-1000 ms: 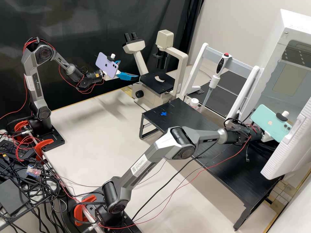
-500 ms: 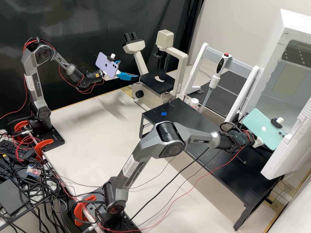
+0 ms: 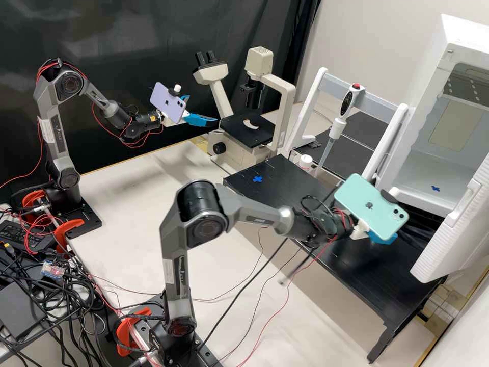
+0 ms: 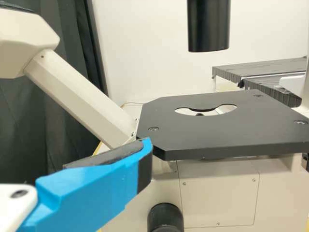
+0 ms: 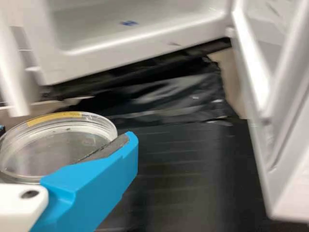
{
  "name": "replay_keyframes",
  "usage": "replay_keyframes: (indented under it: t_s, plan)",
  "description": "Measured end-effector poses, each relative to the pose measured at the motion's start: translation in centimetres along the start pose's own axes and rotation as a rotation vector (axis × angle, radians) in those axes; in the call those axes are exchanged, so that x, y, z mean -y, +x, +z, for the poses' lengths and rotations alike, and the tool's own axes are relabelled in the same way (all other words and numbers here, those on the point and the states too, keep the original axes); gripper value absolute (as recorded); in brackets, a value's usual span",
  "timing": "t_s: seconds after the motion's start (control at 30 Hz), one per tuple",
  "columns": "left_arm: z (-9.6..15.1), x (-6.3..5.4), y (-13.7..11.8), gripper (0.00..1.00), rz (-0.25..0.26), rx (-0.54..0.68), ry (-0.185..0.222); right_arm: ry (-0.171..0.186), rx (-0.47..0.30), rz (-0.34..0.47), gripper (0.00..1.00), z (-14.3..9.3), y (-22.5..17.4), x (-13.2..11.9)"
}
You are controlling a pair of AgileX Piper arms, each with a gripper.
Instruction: Move the petri dish to the microscope
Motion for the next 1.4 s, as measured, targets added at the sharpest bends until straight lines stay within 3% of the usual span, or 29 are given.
replay_keyframes:
  t_s: [0.13, 0.33, 0.6, 0.7, 0.97, 1.17, 1.4]
  plan:
    - [0.0, 0.0, 0.0, 1.00, 0.000, 0.000, 0.000, -0.041, -0.067, -0.011, 0.00, -1.0, -3.0, 1.3]
    - [0.0, 0.0, 0.0, 1.00, 0.000, 0.000, 0.000, -0.074, -0.106, -0.021, 0.00, -1.7, -5.1, 2.8]
    - [0.0, 0.0, 0.0, 1.00, 0.000, 0.000, 0.000, -0.173, -0.220, -0.101, 0.00, -4.8, -6.5, 6.3]
    - [0.0, 0.0, 0.0, 1.00, 0.000, 0.000, 0.000, -0.230, -0.281, -0.148, 0.00, -6.7, -6.7, 8.1]
    - [0.0, 0.0, 0.0, 1.00, 0.000, 0.000, 0.000, -0.341, -0.392, -0.227, 0.00, -11.0, -7.0, 11.5]
    - [0.0, 0.0, 0.0, 1.00, 0.000, 0.000, 0.000, -0.381, -0.452, -0.278, 0.00, -14.4, -6.5, 13.7]
    - [0.0, 0.0, 0.0, 1.00, 0.000, 0.000, 0.000, -0.410, -0.444, -0.313, 0.00, -17.8, -4.7, 16.6]
